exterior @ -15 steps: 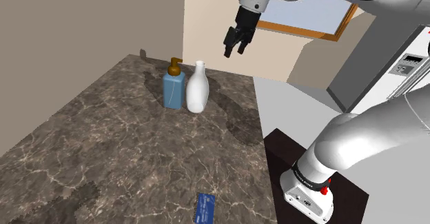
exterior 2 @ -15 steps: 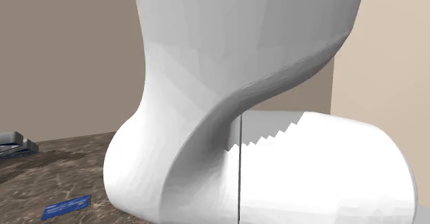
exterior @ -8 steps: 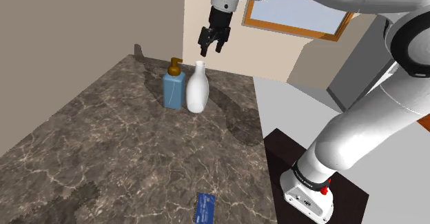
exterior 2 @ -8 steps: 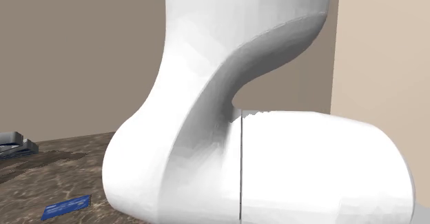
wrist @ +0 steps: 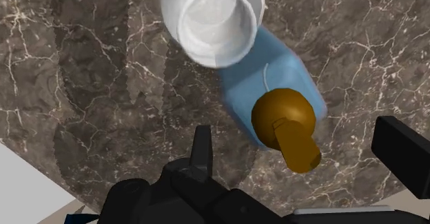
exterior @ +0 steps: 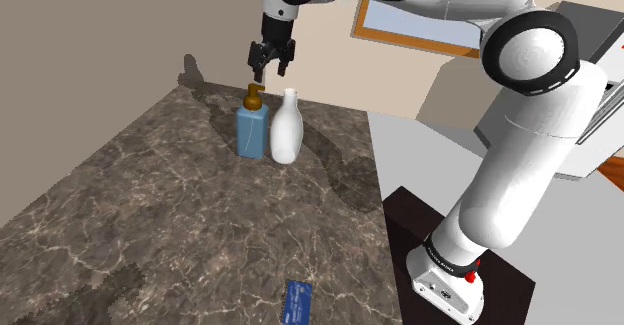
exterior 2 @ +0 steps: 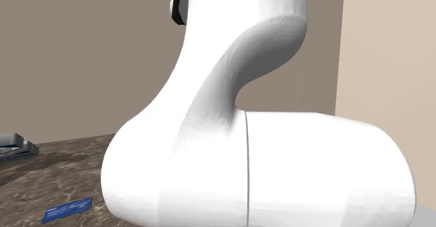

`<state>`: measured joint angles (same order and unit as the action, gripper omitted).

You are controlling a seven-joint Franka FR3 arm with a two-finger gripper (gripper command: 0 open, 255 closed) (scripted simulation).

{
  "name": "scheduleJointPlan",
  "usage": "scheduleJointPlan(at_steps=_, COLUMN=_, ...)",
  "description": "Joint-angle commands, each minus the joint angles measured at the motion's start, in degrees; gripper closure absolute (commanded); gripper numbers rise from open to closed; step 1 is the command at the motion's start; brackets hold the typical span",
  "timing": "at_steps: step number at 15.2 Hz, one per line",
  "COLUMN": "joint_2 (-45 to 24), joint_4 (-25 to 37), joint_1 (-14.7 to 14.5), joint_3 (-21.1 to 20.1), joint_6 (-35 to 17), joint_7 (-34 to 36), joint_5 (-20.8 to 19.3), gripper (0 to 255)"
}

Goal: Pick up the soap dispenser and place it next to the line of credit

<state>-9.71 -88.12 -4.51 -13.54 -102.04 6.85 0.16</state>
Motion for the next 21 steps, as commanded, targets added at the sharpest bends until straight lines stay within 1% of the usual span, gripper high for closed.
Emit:
scheduleJointPlan(at_steps=1, joint_2=-5.5, joint_4=6.7, joint_1=-1.2, joint_3=-0.4, joint_6=1.6, joint_7=1.1, joint_5=-1.6, gripper=0)
scheduleJointPlan(at_steps=3, joint_2=-10.2, joint_4=12.6, joint_1=-2.4, joint_3=-0.6, joint_6=3.2, joint_7=1.9, joint_5=-2.9, gripper=0)
scheduleJointPlan(at_steps=11, joint_2=-10.1, joint_4=6.7, joint_1=-2.3, joint_3=-0.5, joint_6=-2.7, joint_7=1.9, joint_5=-2.9, gripper=0)
scheduleJointPlan(at_steps=18, joint_2=-10.1, joint_4=6.7, joint_1=-2.3, joint_3=-0.5, joint_6=-2.6, joint_7=1.9, joint_5=-2.9, gripper=0)
scheduleJointPlan(at_steps=19, joint_2=-10.1, joint_4=6.7, joint_1=-2.3, joint_3=-0.5, joint_6=-2.6, joint_7=1.9, joint_5=-2.9, gripper=255)
scheduleJointPlan(at_steps=21, joint_2=-10.1, joint_4=6.7, joint_1=-2.3, joint_3=-0.5, joint_6=-2.6, joint_7=1.9, joint_5=-2.9, gripper=255)
